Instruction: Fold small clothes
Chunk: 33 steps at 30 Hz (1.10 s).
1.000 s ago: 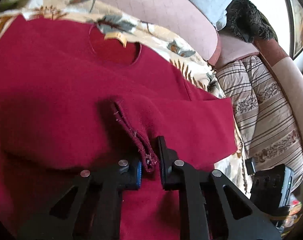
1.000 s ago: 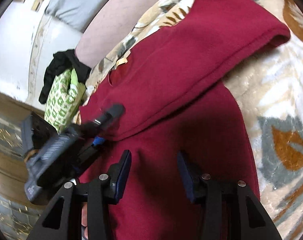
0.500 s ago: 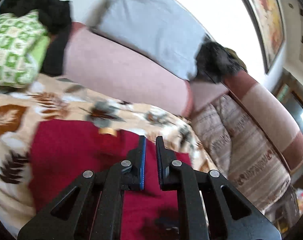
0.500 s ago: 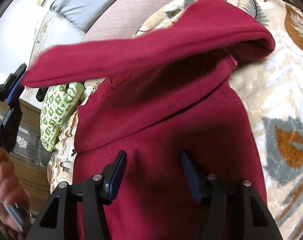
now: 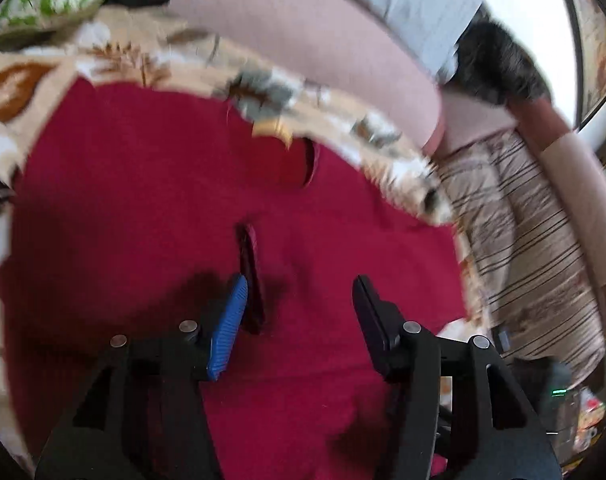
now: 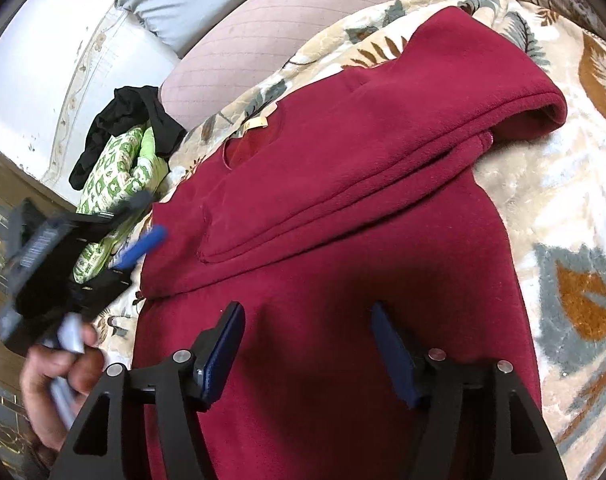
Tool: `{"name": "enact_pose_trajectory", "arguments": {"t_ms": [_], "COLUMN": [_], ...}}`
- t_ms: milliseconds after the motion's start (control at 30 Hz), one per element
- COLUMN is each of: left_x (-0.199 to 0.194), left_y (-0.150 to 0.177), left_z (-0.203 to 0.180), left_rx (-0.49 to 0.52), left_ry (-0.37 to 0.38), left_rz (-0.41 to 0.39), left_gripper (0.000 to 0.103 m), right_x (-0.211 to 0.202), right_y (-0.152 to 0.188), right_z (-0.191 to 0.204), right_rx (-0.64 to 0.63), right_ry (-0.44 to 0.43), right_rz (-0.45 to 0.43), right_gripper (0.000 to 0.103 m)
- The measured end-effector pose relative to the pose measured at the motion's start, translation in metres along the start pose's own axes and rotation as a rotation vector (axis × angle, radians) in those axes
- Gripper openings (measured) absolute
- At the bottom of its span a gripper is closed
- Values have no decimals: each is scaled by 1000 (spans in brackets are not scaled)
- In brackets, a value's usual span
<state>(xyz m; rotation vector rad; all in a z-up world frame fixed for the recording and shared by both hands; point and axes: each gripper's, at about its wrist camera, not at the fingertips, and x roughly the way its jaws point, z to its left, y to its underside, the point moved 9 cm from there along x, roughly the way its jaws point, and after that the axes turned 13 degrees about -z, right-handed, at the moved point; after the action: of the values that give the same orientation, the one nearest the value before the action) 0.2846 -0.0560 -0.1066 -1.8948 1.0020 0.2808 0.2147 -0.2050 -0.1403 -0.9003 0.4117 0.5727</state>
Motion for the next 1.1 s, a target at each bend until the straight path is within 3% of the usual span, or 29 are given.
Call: {"name": "enact_pose_trajectory", "arguments": {"t_ms": [100,200,333,400,467,567,600,733,833,967,1100], "left_x": [10,12,7,3,5,17,19,8,-14,-47,-80], "left_y": [11,18,16,5,0,5,7,5,-9,-41,-76], "left_z": [5,-9,-27,-23,-9,3,4,-5,-23,-36,-20], "left_rx": [-26,-92,-52,-66,-106,-107,-92,-18,22,31,19], "left_ry": [3,115,168,137,67,-17,-37,-69,-39,21,5], "left_rz": [12,44,19,-42,-71,-32,-27,-69,-133,-205,-276], "left_gripper": [55,58,58,58,51,11,8,6,5,5,5], "right_x": [1,1,2,1,1,2,2,3,3,3,4], "right_y": [0,-1,-1,-1,-1,-1,-1,-2,-2,-2,-1], "right_z": [1,1,2,2,2,2,2,3,3,4,5], "right_rx": [4,11,8,6,6,4,2,-4,-3,0,-6], "right_ry": [1,0,3,1,-1,2,3,4,3,1,5], "right_rz": [2,3,2,1,1,0,0,-2,-1,0,0], "right_gripper": [66,67,69,69,69,69,69,70,70,70,70]}}
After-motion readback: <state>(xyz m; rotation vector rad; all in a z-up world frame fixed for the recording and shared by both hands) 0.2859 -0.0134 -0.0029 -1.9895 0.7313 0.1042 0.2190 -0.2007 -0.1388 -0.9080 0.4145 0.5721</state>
